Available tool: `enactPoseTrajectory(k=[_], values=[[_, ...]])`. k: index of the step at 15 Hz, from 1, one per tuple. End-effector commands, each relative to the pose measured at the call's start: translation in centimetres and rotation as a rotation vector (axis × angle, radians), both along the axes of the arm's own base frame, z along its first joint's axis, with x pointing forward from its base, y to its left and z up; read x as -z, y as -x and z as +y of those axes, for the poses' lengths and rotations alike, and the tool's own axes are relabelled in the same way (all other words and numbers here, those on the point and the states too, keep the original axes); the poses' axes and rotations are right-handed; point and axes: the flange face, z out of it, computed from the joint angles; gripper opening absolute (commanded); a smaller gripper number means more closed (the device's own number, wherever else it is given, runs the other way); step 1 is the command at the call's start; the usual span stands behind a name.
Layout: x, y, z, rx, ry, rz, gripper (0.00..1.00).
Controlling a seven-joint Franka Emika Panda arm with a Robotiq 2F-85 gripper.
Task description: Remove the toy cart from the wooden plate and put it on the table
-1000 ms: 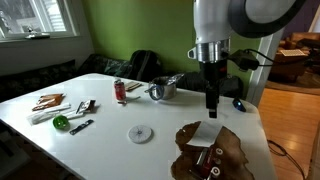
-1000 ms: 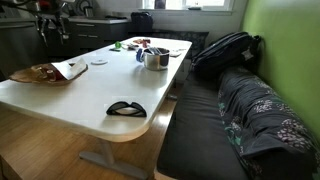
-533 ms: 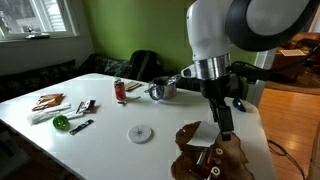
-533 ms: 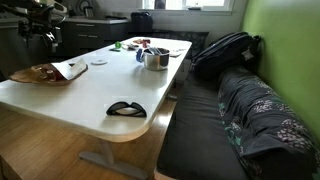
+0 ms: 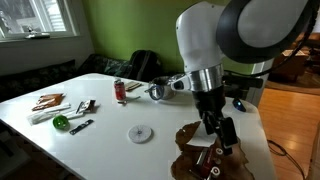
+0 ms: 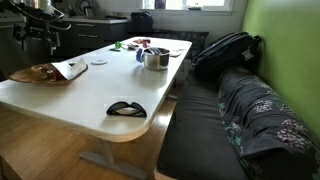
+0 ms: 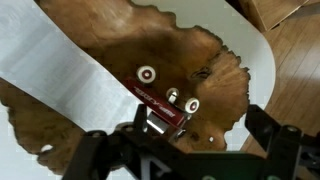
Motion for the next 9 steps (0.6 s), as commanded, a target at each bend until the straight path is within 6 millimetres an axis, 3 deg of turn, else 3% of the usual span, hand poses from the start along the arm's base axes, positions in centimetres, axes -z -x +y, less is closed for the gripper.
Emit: enactPoseTrajectory(k=[1, 6, 7, 8, 9], values=[[1.8, -0.7, 3.5, -0.191, -0.057, 0.027, 1.0], [3.2, -2.2, 7.2, -0.438, -0.173, 0.027, 1.0], [3.9, -2.7, 7.4, -0.472, -0.216, 0.058, 1.0], [2.4, -1.7, 6.6, -0.403, -0.157, 0.034, 1.0], [2.8, -2.1, 7.0, -0.434, -0.176, 0.041, 1.0]])
